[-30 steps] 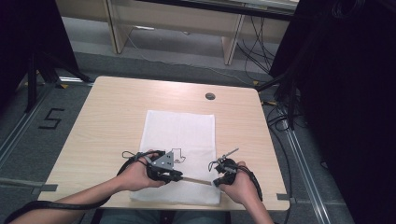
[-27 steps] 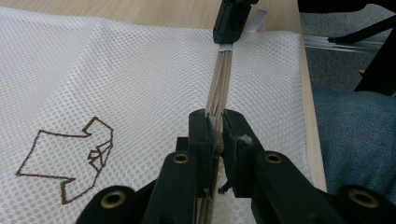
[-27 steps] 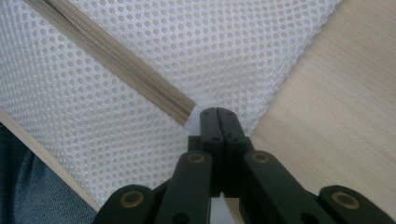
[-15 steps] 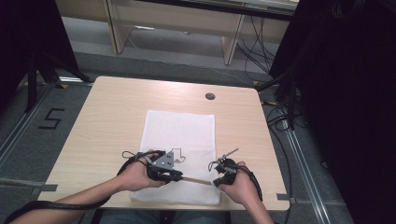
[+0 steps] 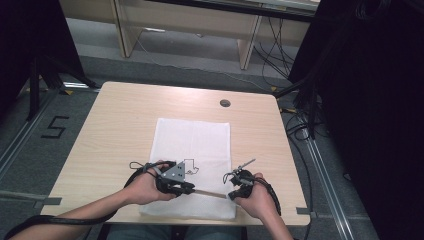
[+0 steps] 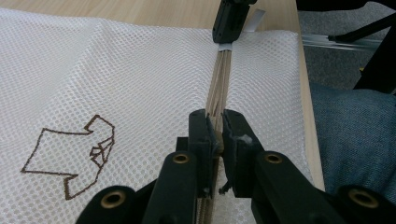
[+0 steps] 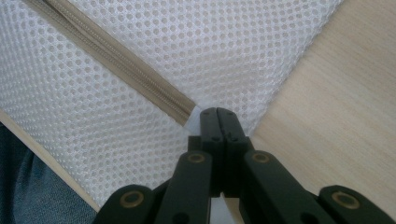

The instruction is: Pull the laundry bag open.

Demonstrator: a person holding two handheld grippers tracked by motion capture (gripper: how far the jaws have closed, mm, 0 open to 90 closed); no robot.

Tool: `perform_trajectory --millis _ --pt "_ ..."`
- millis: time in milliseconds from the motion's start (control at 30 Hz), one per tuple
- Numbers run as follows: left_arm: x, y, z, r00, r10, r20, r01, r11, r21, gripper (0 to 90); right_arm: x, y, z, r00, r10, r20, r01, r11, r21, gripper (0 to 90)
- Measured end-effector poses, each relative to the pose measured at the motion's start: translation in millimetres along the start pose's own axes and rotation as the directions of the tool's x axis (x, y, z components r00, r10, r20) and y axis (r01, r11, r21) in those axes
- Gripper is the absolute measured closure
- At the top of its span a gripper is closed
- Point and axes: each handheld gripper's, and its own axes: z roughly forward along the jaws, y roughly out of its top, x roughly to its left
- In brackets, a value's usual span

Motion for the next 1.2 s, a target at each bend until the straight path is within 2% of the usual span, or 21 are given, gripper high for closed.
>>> perform_trajectory --millis 133,267,333,433,600,633,667,767,833,900,1200 --pt "-1.1 0.4 -2.6 0.9999 0.014 -0.007 -0.014 0.9999 0.003 82.1 -0.6 0.2 0.3 1.0 -0.006 -0.004 0.006 1.0 0.0 90.0" --pt "-0.9 -1.5 -4.4 1.0 0.003 -0.004 -0.003 1.0 0.003 82.1 -1.0 0.4 0.4 0.9998 -0.021 -0.004 0.021 1.0 -0.005 90.0" --pt "-1.4 -2.1 -3.4 0.9999 0.006 -0.009 -0.006 1.0 0.006 82.1 0.3 0.4 0.7 1.0 -0.003 0.001 0.003 1.0 -0.002 90.0" --pt "-0.1 -1.7 -4.0 1.0 0.006 -0.007 -0.006 1.0 0.006 82.1 -0.8 0.8 0.5 0.9998 -0.022 -0.001 0.022 1.0 0.0 90.0" --pt "0.1 -2.1 -4.1 0.9999 0.008 -0.006 -0.008 0.9999 0.009 82.1 -0.1 0.3 0.1 1.0 -0.007 0.0 0.007 1.0 0.003 90.0" --pt "0.2 -2.8 -4.6 1.0 -0.001 -0.008 0.001 1.0 0.0 82.1 0.3 0.1 0.0 1.0 -0.002 0.003 0.002 1.0 0.002 90.0" --pt "0.6 -3.2 -5.2 0.9998 0.01 -0.015 -0.01 0.9999 0.006 82.1 0.3 0.1 0.0 1.0 -0.001 0.002 0.001 1.0 0.002 90.0" --pt "0.4 -3.8 -5.2 0.9999 0.0 -0.011 0.0 1.0 0.004 82.1 -0.9 0.4 0.5 0.9998 -0.019 -0.001 0.019 1.0 -0.004 90.0" --pt "0.4 -3.8 -5.2 0.9999 0.003 -0.011 -0.003 1.0 0.004 82.1 0.3 0.0 0.1 1.0 0.0 0.002 0.0 1.0 0.0 90.0" --pt "0.1 -4.4 -5.1 0.9999 -0.004 -0.012 0.004 1.0 0.002 82.1 -0.8 -0.6 1.0 0.9999 -0.013 0.006 0.013 1.0 -0.006 90.0" --pt "1.7 -4.6 -6.7 1.0 -0.005 -0.007 0.005 1.0 0.006 82.1 0.5 0.0 0.0 1.0 -0.001 0.004 0.001 1.0 0.002 90.0"
